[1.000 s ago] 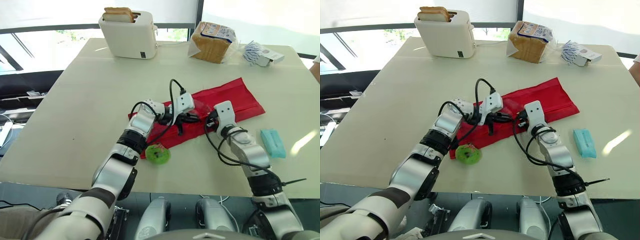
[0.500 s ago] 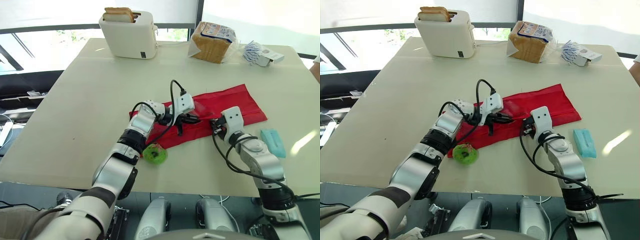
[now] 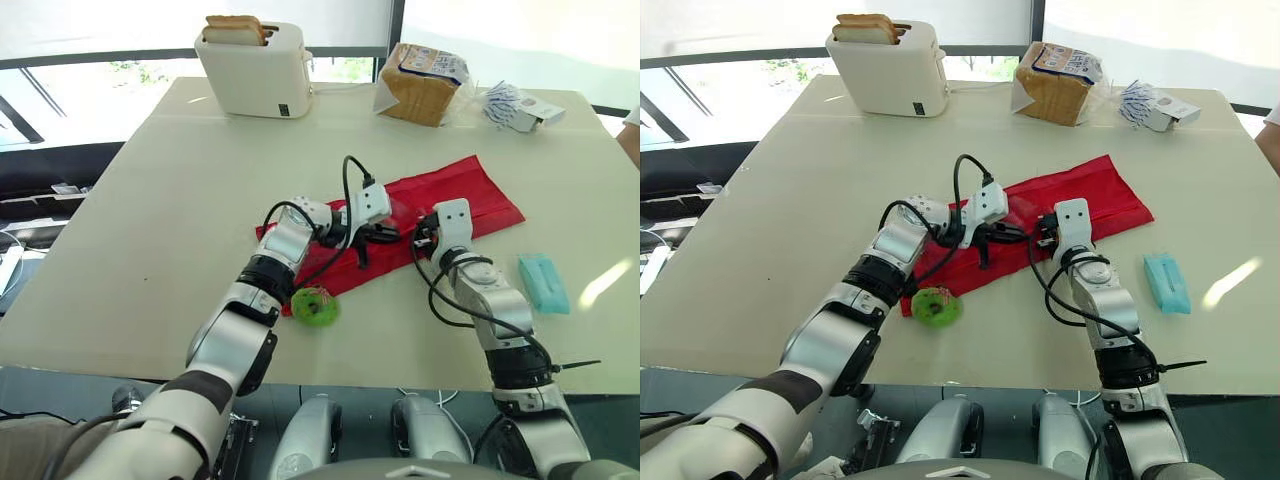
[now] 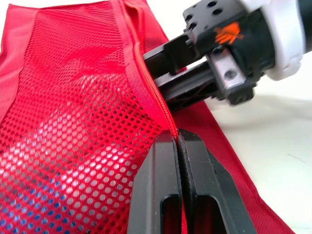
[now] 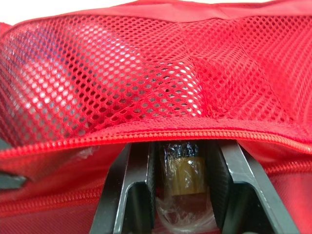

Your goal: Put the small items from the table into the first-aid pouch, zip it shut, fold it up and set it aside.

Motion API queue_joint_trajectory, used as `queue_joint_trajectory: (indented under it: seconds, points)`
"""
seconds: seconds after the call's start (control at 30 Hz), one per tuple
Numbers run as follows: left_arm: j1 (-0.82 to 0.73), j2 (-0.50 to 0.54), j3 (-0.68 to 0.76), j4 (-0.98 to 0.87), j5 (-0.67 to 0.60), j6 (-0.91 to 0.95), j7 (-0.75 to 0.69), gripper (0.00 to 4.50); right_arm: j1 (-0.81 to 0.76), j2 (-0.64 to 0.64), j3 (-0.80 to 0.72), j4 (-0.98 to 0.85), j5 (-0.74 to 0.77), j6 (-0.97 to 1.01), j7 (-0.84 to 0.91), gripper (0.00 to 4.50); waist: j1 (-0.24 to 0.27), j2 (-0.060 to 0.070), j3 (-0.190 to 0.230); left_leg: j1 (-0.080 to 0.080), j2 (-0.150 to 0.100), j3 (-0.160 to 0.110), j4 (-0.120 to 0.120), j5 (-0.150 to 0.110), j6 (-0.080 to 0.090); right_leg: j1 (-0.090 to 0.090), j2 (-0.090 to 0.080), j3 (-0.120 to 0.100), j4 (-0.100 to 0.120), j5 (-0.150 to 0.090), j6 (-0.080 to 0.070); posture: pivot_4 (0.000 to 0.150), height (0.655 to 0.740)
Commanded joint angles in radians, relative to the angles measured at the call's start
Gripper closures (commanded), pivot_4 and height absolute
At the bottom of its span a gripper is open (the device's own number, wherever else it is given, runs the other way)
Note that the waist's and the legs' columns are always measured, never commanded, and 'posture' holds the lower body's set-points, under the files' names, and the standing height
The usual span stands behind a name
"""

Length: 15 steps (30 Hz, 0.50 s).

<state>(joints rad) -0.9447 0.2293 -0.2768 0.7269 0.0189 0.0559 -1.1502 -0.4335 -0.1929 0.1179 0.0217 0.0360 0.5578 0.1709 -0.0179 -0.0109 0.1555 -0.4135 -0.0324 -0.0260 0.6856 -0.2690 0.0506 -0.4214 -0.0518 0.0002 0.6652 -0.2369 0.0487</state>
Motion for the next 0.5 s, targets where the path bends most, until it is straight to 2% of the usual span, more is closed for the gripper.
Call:
queue_joint_trajectory:
  seconds: [0.03, 0.23, 0.3, 0.33, 0.47, 0.5]
  points:
    - [-0.017, 0.006, -0.002, 0.011, 0.004, -0.027, -0.014, 4.50, -0.004, -0.038, 0.027, 0.011, -0.041, -0.046, 0.036, 3.68, 0.000, 0.000, 0.000, 0.000, 0.000, 0.000, 0.000, 0.000, 0.000, 0.000, 0.000, 0.000, 0.000, 0.000, 0.000, 0.150, 0.7400]
    - [-0.006, 0.002, -0.009, 0.009, 0.005, -0.037, -0.024, 4.50, -0.046, -0.010, -0.026, 0.063, -0.026, -0.056, 0.007, 3.68, -0.001, 0.000, 0.000, 0.000, 0.000, 0.000, 0.000, 0.000, 0.000, 0.000, 0.000, 0.000, 0.000, 0.000, 0.000, 0.150, 0.7400]
    - [-0.006, -0.001, -0.010, 0.013, 0.006, -0.038, -0.023, 4.50, -0.049, -0.013, -0.035, 0.061, -0.022, -0.057, 0.012, 2.58, -0.001, 0.000, 0.000, 0.000, 0.000, 0.000, 0.000, 0.000, 0.000, 0.000, 0.000, 0.000, 0.000, 0.000, 0.000, 0.150, 0.7400]
    - [-0.008, -0.001, -0.009, 0.018, 0.007, -0.039, -0.020, 4.50, -0.042, -0.016, -0.038, 0.043, -0.020, -0.051, 0.018, 2.27, 0.000, 0.000, 0.000, 0.000, 0.000, 0.000, 0.000, 0.000, 0.000, 0.000, 0.000, 0.000, 0.000, 0.000, 0.000, 0.150, 0.7400]
    - [-0.025, -0.005, 0.000, 0.051, 0.008, -0.038, -0.006, 4.50, 0.027, -0.049, -0.045, -0.088, 0.015, 0.008, 0.071, 0.40, 0.007, 0.000, 0.000, -0.001, 0.000, -0.001, 0.000, 0.000, 0.000, 0.000, 0.000, -0.001, 0.000, 0.000, 0.000, 0.150, 0.7400]
    - [-0.030, -0.005, 0.001, 0.060, 0.009, -0.041, -0.004, 4.50, 0.074, -0.067, -0.056, -0.172, 0.035, 0.048, 0.089, 0.40, 0.010, 0.000, 0.000, -0.001, 0.000, 0.000, 0.000, 0.000, 0.000, 0.000, -0.001, -0.001, 0.000, 0.000, 0.000, 0.150, 0.7400]
